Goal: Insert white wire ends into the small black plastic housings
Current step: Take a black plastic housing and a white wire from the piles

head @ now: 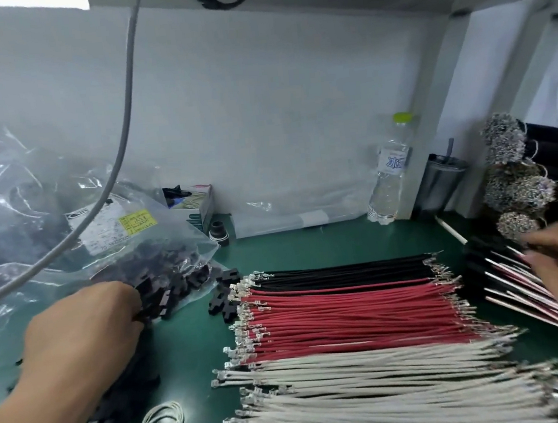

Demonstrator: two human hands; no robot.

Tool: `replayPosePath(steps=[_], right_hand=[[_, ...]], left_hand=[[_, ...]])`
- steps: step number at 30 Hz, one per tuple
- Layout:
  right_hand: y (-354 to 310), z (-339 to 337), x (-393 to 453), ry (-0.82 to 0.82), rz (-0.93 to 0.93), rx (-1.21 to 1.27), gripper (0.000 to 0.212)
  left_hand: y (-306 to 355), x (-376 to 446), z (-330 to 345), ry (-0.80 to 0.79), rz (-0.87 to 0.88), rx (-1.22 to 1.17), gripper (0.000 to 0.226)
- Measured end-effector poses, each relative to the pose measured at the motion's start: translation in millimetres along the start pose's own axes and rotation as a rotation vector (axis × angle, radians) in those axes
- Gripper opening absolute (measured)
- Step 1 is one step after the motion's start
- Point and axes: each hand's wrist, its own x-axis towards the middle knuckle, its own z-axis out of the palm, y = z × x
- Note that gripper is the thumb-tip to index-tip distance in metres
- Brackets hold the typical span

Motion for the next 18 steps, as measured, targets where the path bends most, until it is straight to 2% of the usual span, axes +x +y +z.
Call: replayPosePath(steps=[1, 2, 4, 6, 9, 11, 14, 18], right_hand=[[-27.0, 8.0, -0.9, 0.069, -0.06, 0.055, 0.019], [-59.8, 11.6, -1.0, 0.065, -0.142, 0.152, 0.017], [-118.5, 31.2, 1.6, -0.11, -0.252, 0.318, 0.016], [-162.8, 60.2, 6.9, -0.352, -0.273, 0.402, 0.018], [-201.5, 103.0, 12.1, -0.602, -0.305, 0.345, 0.026], [-212.4, 120.7, 13.9, -0.701, -0.319, 0.295, 0.031], [-214.8, 128.5, 20.2, -0.71, -0.317, 0.277, 0.024], [-212.1, 128.7, 25.9, -0.683, -0.326, 0.281, 0.006]], left_hand=[[0.0, 0.2, 0.4, -0.005, -0.001, -0.023, 0.024], [-0.3, 0.1, 1.3, -0.009, 0.001, -0.051, 0.027], [-1.0, -0.5, 3.7, -0.014, 0.003, -0.089, 0.032], [0.5, -0.8, 5.6, -0.028, -0.004, -0.121, 0.034], [5.8, -2.2, 5.6, -0.05, 0.017, -0.123, 0.04], [9.2, -4.7, 2.8, -0.033, 0.031, -0.139, 0.042], [15.3, -9.7, -5.0, 0.002, 0.045, -0.145, 0.036], [29.2, -17.0, -15.6, 0.094, 0.062, -0.144, 0.017]])
